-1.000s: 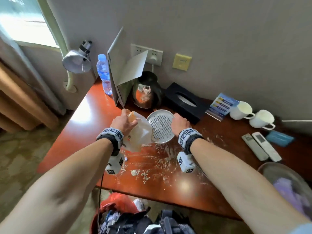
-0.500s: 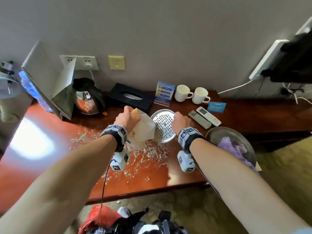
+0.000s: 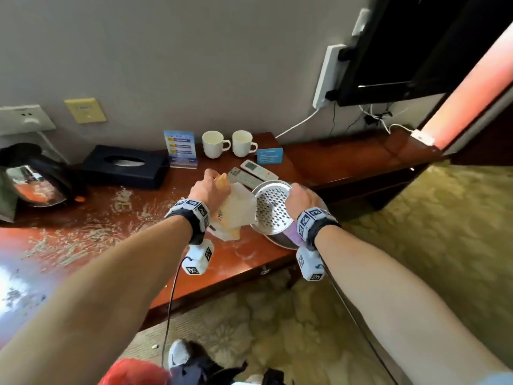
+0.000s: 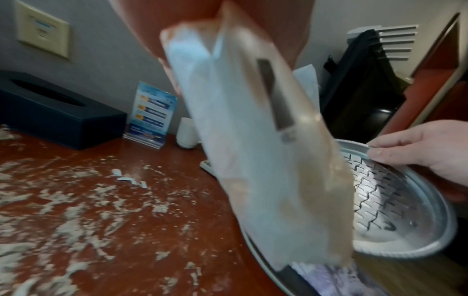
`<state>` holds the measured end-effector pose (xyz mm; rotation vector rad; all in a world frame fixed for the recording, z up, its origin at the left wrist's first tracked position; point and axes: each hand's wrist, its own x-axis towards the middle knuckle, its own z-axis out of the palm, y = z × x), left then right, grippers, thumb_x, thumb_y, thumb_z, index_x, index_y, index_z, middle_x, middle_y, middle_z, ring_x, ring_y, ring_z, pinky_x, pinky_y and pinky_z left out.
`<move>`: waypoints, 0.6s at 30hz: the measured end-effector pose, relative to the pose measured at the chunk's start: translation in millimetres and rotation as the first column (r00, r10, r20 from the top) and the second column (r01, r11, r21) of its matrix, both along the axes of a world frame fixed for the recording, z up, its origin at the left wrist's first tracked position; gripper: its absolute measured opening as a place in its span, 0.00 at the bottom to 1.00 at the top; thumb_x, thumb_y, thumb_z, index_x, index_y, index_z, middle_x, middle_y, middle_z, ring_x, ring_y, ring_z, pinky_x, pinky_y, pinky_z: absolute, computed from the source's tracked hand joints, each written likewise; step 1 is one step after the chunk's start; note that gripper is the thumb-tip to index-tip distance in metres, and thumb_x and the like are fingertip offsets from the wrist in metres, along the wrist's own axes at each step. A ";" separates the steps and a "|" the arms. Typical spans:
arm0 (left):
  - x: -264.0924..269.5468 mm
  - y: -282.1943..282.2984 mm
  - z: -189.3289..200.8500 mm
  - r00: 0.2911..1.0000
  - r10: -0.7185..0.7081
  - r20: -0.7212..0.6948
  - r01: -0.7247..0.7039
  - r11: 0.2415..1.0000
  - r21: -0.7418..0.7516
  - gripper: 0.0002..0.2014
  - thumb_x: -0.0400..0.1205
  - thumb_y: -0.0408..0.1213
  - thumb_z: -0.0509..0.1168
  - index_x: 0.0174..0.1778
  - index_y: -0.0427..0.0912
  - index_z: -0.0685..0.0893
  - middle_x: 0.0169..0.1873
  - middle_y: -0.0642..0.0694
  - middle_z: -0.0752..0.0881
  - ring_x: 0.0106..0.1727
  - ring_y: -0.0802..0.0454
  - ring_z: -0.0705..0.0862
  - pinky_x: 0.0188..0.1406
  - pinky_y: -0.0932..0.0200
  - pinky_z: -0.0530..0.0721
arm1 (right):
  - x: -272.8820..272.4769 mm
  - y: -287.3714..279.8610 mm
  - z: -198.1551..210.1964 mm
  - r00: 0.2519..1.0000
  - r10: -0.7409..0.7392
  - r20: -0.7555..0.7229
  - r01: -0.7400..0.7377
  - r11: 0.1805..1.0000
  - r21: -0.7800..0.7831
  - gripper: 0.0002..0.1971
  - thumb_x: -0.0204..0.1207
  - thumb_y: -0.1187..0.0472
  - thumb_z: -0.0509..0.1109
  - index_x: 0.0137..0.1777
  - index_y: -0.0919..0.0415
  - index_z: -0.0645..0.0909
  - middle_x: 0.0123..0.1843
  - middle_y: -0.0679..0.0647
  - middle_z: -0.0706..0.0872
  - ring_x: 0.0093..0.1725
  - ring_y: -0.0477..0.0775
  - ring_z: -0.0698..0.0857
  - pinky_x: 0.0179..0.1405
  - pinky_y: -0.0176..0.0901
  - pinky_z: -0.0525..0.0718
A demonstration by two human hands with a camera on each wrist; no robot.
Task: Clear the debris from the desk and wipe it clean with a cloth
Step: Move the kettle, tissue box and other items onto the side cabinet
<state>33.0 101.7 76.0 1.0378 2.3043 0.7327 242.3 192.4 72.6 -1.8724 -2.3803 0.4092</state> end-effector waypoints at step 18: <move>103.8 194.7 -19.8 0.993 -0.113 0.025 0.112 0.993 0.034 0.23 0.83 0.48 0.59 0.73 0.44 0.68 0.60 0.34 0.82 0.61 0.35 0.82 0.52 0.50 0.75 | 106.5 158.3 -2.0 0.992 -0.123 -0.005 0.122 0.992 -0.019 0.12 0.86 0.58 0.56 0.64 0.59 0.76 0.60 0.59 0.86 0.56 0.62 0.85 0.51 0.53 0.84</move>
